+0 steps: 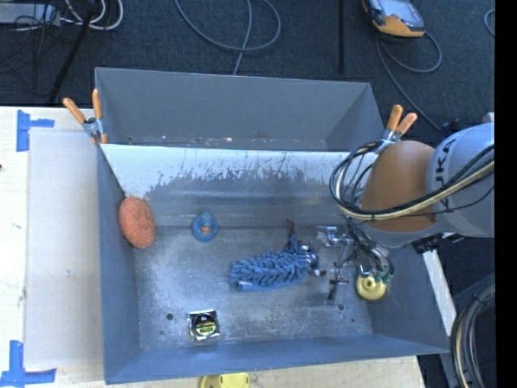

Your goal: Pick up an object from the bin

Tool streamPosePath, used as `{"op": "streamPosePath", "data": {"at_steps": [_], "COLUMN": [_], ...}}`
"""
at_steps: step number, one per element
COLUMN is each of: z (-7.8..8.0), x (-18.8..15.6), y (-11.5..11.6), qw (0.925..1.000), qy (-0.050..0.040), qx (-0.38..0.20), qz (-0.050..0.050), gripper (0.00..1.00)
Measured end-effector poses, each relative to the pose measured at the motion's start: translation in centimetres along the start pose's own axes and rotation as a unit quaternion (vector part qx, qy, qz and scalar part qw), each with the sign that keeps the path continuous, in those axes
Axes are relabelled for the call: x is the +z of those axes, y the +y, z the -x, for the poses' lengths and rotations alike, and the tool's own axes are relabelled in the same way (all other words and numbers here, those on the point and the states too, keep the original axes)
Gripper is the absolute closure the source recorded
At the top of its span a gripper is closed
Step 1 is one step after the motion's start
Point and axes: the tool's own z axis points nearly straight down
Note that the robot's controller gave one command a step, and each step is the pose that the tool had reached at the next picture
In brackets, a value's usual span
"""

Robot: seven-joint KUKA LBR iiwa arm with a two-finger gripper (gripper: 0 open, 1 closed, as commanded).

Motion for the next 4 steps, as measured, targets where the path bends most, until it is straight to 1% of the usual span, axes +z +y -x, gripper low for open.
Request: {"op": "streamPosePath", "data": {"at_steps": [1, 2, 3, 4], "z": [1.4, 0.2, 0.5, 0.5], "x": [-0.1, -0.1, 0.0, 0.0], "y": [0.4, 2.2, 3.1, 3.1], "qw": [0.9999, 0.9999, 1.0000, 1.0000], "qy": [-0.0035, -0.0034, -0.0033, -0.0033], "qx": [-0.009, 0.016, 0.004, 0.003], "qz": [-0.003, -0.002, -0.002, -0.002], "gripper": [0.00, 0.00, 1.00, 1.00]}}
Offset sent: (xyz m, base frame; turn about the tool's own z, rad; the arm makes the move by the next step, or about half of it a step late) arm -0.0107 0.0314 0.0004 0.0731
